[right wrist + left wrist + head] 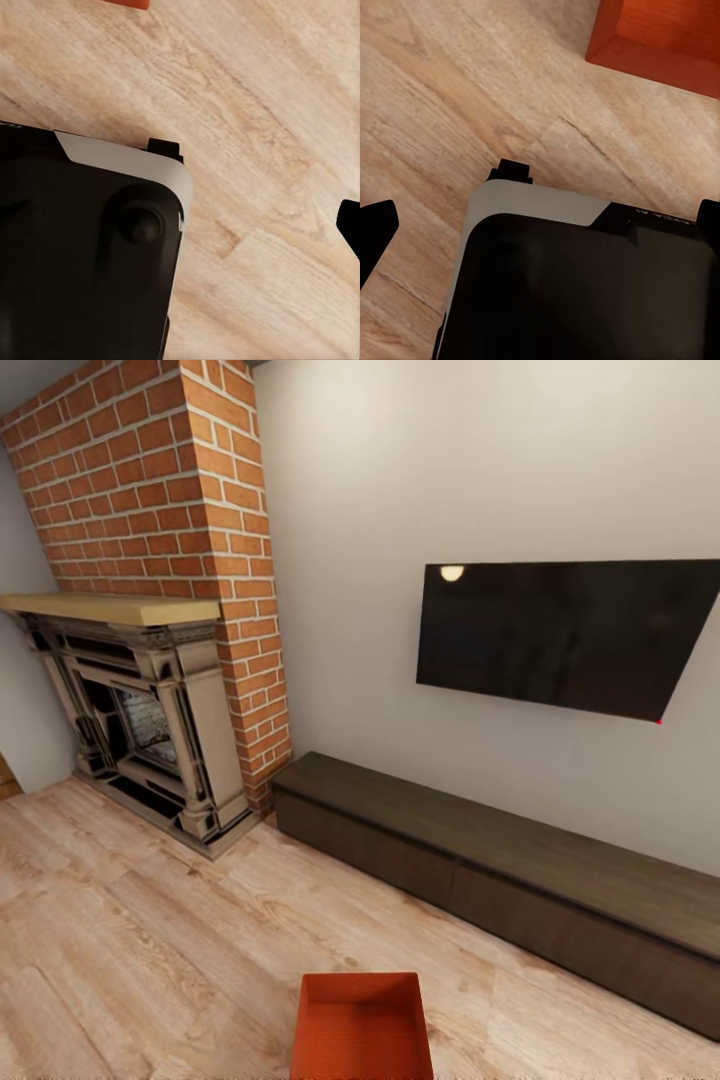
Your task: Move the two storage containers from the living room to the garage. In the garage, place one container on the floor and stack the other container on top of it (either order is fine).
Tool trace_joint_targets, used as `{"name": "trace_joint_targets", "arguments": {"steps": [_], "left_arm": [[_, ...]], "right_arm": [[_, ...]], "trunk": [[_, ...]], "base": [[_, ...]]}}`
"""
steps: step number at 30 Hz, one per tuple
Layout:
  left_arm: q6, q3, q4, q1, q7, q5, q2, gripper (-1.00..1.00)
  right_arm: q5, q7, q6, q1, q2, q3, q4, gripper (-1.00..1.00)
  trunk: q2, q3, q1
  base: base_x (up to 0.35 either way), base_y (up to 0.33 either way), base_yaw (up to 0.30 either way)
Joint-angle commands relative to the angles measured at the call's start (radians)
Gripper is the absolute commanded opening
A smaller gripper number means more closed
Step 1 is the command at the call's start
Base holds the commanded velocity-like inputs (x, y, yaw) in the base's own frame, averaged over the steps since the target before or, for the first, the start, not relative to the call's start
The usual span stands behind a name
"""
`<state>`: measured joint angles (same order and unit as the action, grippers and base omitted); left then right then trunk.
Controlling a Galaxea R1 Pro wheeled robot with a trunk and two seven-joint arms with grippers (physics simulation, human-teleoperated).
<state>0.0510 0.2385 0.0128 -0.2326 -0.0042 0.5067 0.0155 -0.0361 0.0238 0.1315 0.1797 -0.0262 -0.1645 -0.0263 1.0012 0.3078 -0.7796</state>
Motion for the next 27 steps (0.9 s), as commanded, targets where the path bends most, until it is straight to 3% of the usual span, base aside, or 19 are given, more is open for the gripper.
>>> {"name": "trace_joint_targets", "arguments": {"steps": [1, 27], "left_arm": [[0.003, 0.008, -0.001, -0.001, 0.000, 0.009, 0.001, 1.00], [0.003, 0.008, -0.001, -0.001, 0.000, 0.009, 0.001, 1.00]], "right_arm": [[-0.004, 0.003, 0.005, 0.001, 0.000, -0.004, -0.003, 1.00], [-0.004, 0.002, 0.007, 0.001, -0.001, -0.004, -0.003, 1.00]], "trunk": [[0.001, 0.003, 0.000], [0.001, 0.044, 0.000]], "base": [[0.000, 0.000, 0.000], [0.000, 0.000, 0.000]]}}
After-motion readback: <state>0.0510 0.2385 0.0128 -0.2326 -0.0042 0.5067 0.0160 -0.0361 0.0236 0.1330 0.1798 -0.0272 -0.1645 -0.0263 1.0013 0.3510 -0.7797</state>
